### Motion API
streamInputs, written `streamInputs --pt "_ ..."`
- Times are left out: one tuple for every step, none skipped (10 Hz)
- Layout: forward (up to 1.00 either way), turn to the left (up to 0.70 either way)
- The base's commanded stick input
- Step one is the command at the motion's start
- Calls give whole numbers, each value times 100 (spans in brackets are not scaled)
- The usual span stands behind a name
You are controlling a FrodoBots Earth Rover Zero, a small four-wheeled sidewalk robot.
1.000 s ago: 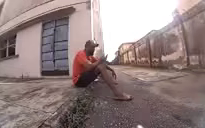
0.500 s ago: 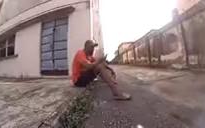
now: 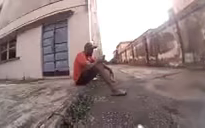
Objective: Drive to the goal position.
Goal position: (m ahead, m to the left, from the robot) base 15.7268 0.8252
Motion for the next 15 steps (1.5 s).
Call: streamInputs --pt "0 0" --pt "0 0" --pt "0 0" --pt "0 0" --pt "0 0" --pt "0 0" --pt "0 0" --pt "0 0" --pt "-1 0" --pt "-5 0" --pt "-8 0" --pt "-9 0" --pt "-9 0" --pt "-10 0" --pt "-66 0"
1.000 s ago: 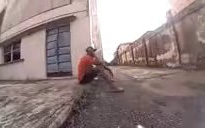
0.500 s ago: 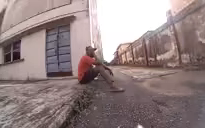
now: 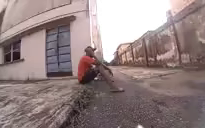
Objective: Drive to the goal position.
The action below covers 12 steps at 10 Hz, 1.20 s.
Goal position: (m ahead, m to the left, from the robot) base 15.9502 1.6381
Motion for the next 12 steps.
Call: streamInputs --pt "-70 0" --pt "-70 0" --pt "-70 0" --pt "-70 0" --pt "-70 0" --pt "-70 0" --pt "-70 0" --pt "-70 0" --pt "-70 0" --pt "0 0" --pt "0 0" --pt "0 -3"
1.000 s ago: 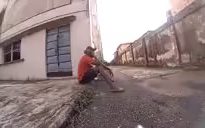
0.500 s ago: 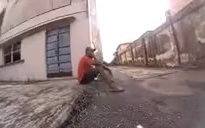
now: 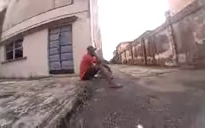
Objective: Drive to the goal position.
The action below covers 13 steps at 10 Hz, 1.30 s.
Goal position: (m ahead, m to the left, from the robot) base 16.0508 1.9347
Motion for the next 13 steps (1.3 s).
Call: streamInputs --pt "-1 -5" --pt "-5 -4" --pt "-20 -7" --pt "-5 -16" --pt "-2 -49" --pt "0 -70" --pt "0 -70" --pt "0 -70" --pt "0 -70" --pt "0 -70" --pt "0 -70" --pt "0 -70" --pt "0 -70"
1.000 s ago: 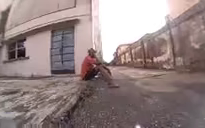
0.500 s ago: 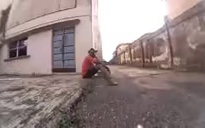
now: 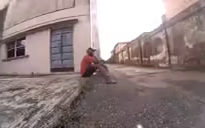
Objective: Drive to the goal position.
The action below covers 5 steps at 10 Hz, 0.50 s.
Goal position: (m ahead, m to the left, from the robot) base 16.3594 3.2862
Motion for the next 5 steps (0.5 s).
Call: streamInputs --pt "0 -70" --pt "0 -70" --pt "0 -70" --pt "0 -70" --pt "0 -70"
